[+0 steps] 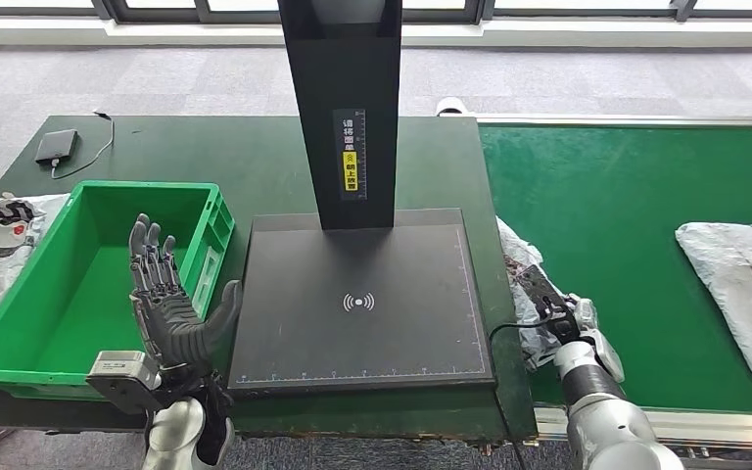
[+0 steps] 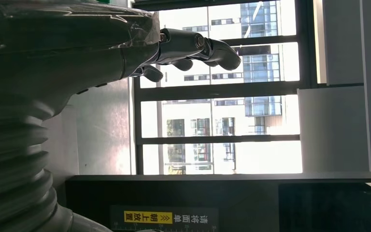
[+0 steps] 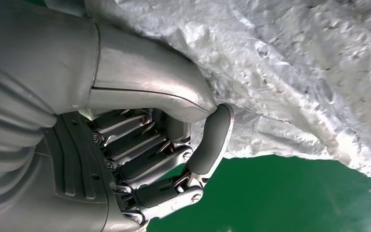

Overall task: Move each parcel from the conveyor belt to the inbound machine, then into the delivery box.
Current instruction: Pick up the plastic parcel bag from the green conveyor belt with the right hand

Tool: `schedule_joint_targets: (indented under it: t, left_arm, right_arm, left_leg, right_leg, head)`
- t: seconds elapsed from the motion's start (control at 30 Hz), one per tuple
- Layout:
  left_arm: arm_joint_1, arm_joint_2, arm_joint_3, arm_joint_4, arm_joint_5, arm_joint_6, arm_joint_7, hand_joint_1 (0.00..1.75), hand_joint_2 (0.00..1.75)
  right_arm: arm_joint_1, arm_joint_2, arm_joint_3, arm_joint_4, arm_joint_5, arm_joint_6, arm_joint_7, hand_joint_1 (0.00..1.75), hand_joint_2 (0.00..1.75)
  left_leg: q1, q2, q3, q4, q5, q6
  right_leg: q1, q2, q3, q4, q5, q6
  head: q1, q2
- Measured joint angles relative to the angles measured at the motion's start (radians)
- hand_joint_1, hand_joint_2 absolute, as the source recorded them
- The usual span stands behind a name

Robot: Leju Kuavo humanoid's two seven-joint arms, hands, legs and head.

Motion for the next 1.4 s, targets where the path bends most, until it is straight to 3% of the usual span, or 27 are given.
schedule_joint_targets:
  t: [0.3, 0.33, 0.43, 0.47, 0.9, 1.27, 1.4]
  left_arm:
    - [-0.001, 0.000, 0.000, 0.004, 0.000, 0.006, 0.000, 0.00, 1.75]
    - [-0.001, 0.000, 0.000, 0.004, 0.001, 0.006, 0.000, 0.00, 1.75]
    - [-0.001, 0.000, 0.000, 0.005, 0.001, 0.008, 0.000, 0.00, 1.75]
    - [-0.001, 0.000, 0.000, 0.006, 0.001, 0.010, 0.000, 0.00, 1.75]
    - [-0.002, -0.001, 0.000, 0.015, 0.001, 0.028, 0.000, 0.00, 1.75]
    - [-0.002, -0.001, 0.000, 0.015, 0.001, 0.028, 0.000, 0.00, 1.75]
    - [-0.003, -0.001, 0.000, 0.019, 0.000, 0.023, 0.000, 0.00, 1.75]
  right_arm:
    - [0.003, 0.001, 0.003, 0.000, 0.002, -0.008, 0.018, 1.75, 1.75]
    - [0.004, 0.001, 0.004, 0.000, 0.002, -0.009, 0.017, 1.65, 1.75]
    - [0.006, 0.001, 0.004, 0.000, -0.003, -0.027, 0.010, 0.34, 1.75]
    - [0.008, 0.002, 0.004, 0.000, -0.004, -0.042, 0.008, 0.00, 1.75]
    - [0.012, 0.015, 0.030, -0.009, 0.013, -0.269, 0.017, 0.00, 1.75]
    - [0.013, 0.021, 0.045, -0.017, 0.015, -0.293, 0.017, 0.00, 1.75]
    - [0.014, 0.021, 0.063, -0.016, 0.049, -0.230, 0.067, 0.00, 1.75]
  left_leg:
    - [0.000, 0.000, 0.000, 0.000, 0.000, 0.000]
    - [0.000, 0.000, 0.000, 0.000, 0.000, 0.000]
    - [0.000, 0.000, 0.000, 0.000, 0.000, 0.000]
    - [0.000, 0.000, 0.000, 0.000, 0.000, 0.000]
    - [0.000, 0.000, 0.000, 0.000, 0.000, 0.000]
    - [0.000, 0.000, 0.000, 0.000, 0.000, 0.000]
    - [0.000, 0.000, 0.000, 0.000, 0.000, 0.000]
  right_leg:
    - [0.000, 0.000, 0.000, 0.000, 0.000, 0.000]
    - [0.000, 0.000, 0.000, 0.000, 0.000, 0.000]
    - [0.000, 0.000, 0.000, 0.000, 0.000, 0.000]
    - [0.000, 0.000, 0.000, 0.000, 0.000, 0.000]
    - [0.000, 0.000, 0.000, 0.000, 0.000, 0.000]
    - [0.000, 0.000, 0.000, 0.000, 0.000, 0.000]
    - [0.000, 0.000, 0.000, 0.000, 0.000, 0.000]
  head:
    - [0.000, 0.000]
    - [0.000, 0.000]
    - [0.000, 0.000]
    - [0.000, 0.000]
    - [0.000, 0.000]
    - [0.000, 0.000]
    - [0.000, 0.000]
